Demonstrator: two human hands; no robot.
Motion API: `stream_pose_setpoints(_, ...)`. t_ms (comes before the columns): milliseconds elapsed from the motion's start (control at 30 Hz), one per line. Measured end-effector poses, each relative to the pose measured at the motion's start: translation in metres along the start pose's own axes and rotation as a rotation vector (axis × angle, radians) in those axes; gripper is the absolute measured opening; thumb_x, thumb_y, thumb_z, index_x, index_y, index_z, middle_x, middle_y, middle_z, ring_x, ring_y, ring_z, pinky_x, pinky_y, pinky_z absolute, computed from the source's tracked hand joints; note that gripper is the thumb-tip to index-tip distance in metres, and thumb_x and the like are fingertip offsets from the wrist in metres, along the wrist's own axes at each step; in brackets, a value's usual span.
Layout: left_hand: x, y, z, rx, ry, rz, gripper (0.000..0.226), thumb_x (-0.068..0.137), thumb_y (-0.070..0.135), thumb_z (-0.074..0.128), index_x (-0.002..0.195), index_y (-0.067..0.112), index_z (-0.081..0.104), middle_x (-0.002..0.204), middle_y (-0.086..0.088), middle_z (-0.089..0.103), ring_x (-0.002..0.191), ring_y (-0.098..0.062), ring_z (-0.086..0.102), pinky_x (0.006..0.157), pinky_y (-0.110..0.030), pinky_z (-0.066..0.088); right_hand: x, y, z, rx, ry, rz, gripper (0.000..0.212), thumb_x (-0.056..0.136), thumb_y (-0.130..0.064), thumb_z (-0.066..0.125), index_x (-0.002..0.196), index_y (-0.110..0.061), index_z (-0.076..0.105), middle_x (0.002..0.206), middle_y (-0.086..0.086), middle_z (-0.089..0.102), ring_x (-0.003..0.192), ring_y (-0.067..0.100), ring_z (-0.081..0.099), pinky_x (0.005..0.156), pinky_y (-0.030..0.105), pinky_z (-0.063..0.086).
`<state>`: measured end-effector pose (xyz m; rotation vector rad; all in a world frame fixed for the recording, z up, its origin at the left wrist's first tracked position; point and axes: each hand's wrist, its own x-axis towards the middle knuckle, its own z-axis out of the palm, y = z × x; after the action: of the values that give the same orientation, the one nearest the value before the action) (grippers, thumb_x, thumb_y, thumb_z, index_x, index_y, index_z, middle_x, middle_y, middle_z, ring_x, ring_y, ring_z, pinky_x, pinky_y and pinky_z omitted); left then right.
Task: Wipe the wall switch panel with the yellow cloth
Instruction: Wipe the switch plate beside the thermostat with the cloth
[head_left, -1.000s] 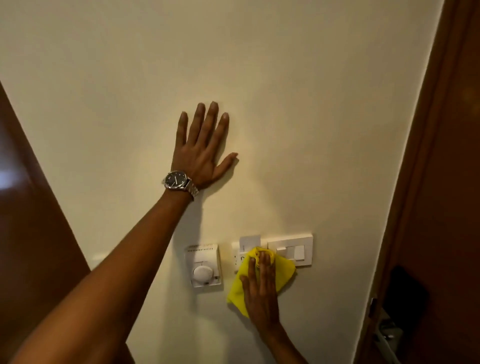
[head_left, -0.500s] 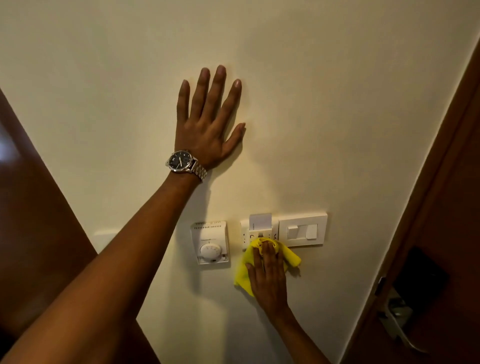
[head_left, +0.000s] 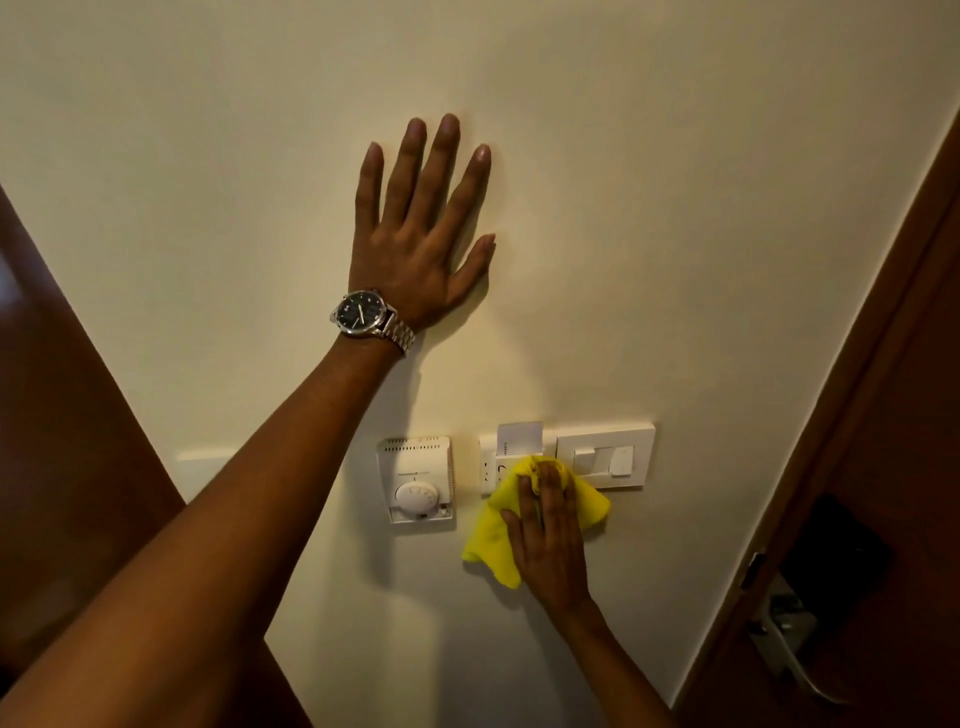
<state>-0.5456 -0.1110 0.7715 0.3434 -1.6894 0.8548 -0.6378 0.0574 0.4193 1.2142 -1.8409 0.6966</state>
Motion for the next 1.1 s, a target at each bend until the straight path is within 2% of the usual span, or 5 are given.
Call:
stream_pose_setpoints(200, 0.0, 0.001, -0.001, -0.009, 0.007, -0.013, 0.067, 0.106, 0.056, 0.038, 0.162, 0.02, 0.034, 0.166, -0.016, 0.036, 0.155, -0.038, 0.032, 0.125, -0.061, 0.026, -0.015, 0.001, 0.005, -0.022, -0.025, -0.027, 0.054, 0.107, -0.035, 0.039, 0.149, -0.001, 0.034, 0.165, 0.023, 0.007, 0.153, 0.039, 0.011, 0.12, 0.053, 0.024)
stream_pose_setpoints(367, 0.001, 0.001, -0.002, -0.003, 0.0, -0.007, 0.067, 0.105, 0.057, 0.038, 0.162, 0.021, 0.034, 0.166, -0.016, 0.036, 0.155, -0.037, 0.031, 0.126, -0.061, 0.025, 0.007, 0.003, 0.003, 0.019, 0.034, 0.008, 0.064, 0.106, -0.037, 0.042, 0.157, -0.006, 0.018, 0.166, 0.02, 0.007, 0.153, 0.036, 0.013, 0.124, 0.051, 0.019)
stream_pose_setpoints(500, -0.001, 0.001, -0.003, -0.011, -0.01, -0.008, 0.067, 0.106, 0.056, 0.038, 0.162, 0.02, 0.034, 0.167, -0.016, 0.035, 0.156, -0.037, 0.03, 0.126, -0.061, 0.025, -0.015, 0.007, 0.003, 0.034, 0.013, -0.002, 0.055, 0.107, -0.036, 0.04, 0.151, -0.005, 0.031, 0.166, 0.019, 0.006, 0.153, 0.035, 0.014, 0.12, 0.053, 0.024)
stream_pose_setpoints(733, 0.0, 0.0, 0.003, -0.004, 0.013, 0.002, 0.069, 0.105, 0.058, 0.038, 0.162, 0.021, 0.032, 0.166, -0.016, 0.035, 0.155, -0.038, 0.03, 0.126, -0.061, 0.025, 0.016, 0.0, -0.003, 0.103, 0.132, 0.102, 0.064, 0.103, -0.039, 0.047, 0.156, -0.012, 0.024, 0.157, 0.019, 0.029, 0.152, 0.031, 0.02, 0.126, 0.047, 0.017)
stream_pose_setpoints(1100, 0.0, 0.0, -0.001, 0.0, 0.004, 0.001, 0.068, 0.105, 0.058, 0.036, 0.162, 0.021, 0.034, 0.166, -0.016, 0.036, 0.155, -0.038, 0.031, 0.125, -0.061, 0.025, 0.015, -0.006, 0.006, -0.081, 0.041, -0.086, 0.071, 0.099, -0.031, 0.056, 0.156, -0.008, 0.022, 0.16, 0.019, 0.026, 0.152, 0.036, 0.015, 0.125, 0.054, 0.014)
